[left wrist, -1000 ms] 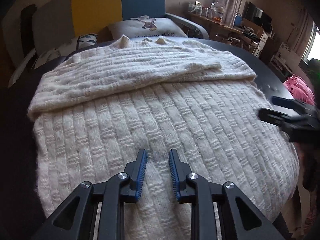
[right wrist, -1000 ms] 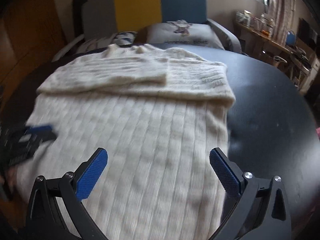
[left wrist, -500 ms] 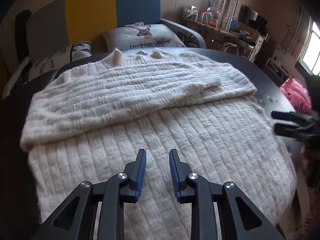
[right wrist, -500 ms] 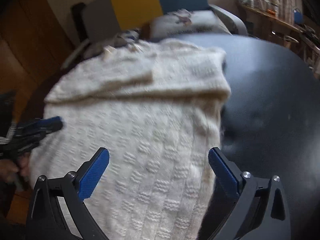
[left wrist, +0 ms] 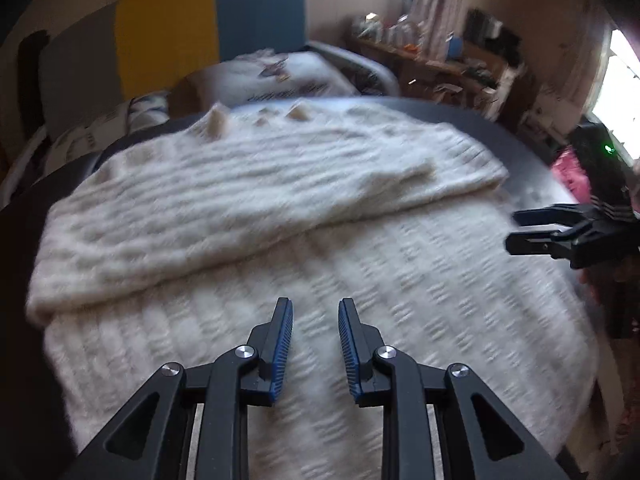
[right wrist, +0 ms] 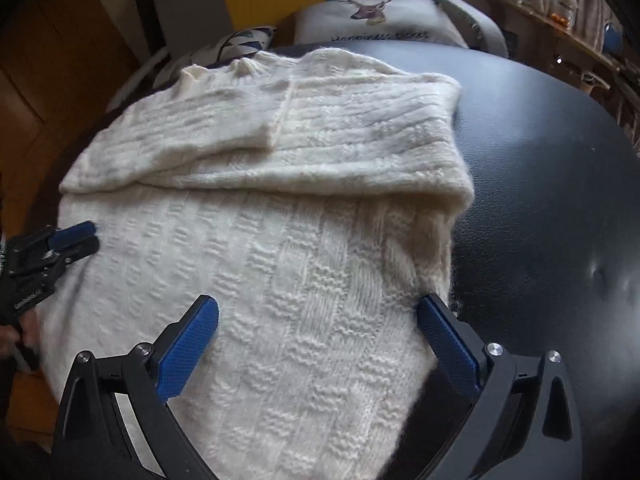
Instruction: Fold clothes
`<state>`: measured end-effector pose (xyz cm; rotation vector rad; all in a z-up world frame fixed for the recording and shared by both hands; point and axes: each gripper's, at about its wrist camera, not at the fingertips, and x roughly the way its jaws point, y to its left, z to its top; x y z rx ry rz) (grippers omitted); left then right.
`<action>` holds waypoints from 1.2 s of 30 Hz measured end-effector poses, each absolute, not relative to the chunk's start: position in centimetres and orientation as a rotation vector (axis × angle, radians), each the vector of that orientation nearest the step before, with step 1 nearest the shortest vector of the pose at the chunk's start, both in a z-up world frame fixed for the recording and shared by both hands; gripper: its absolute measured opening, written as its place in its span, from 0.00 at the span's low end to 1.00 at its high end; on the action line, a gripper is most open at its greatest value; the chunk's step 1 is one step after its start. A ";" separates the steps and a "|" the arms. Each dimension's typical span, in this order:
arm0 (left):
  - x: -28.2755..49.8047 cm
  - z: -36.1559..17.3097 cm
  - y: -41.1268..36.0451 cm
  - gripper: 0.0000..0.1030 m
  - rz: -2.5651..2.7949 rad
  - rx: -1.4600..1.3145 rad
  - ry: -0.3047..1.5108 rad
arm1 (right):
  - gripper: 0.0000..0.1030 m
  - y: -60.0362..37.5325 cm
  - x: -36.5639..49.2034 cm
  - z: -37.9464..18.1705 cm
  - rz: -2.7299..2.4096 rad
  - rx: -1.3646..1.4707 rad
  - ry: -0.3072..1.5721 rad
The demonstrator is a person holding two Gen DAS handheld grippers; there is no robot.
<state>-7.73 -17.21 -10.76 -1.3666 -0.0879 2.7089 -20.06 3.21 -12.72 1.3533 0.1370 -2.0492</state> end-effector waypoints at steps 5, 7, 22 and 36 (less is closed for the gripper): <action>-9.8 -11.8 -15.4 0.23 2.633 -1.443 0.019 | 0.99 1.6 -21.7 -11.4 -1.977 1.288 0.125; -10.3 -12.2 -14.9 0.23 2.628 -1.451 0.054 | 0.99 1.1 -23.2 -13.0 -1.961 1.378 0.157; -8.8 -11.5 -15.4 0.23 2.679 -1.488 -0.056 | 0.85 -0.3 -13.1 -12.4 -2.066 1.293 0.404; -1.3 -10.9 -14.5 0.23 2.665 -1.454 0.069 | 0.61 6.8 -6.0 -10.3 -2.031 1.261 0.131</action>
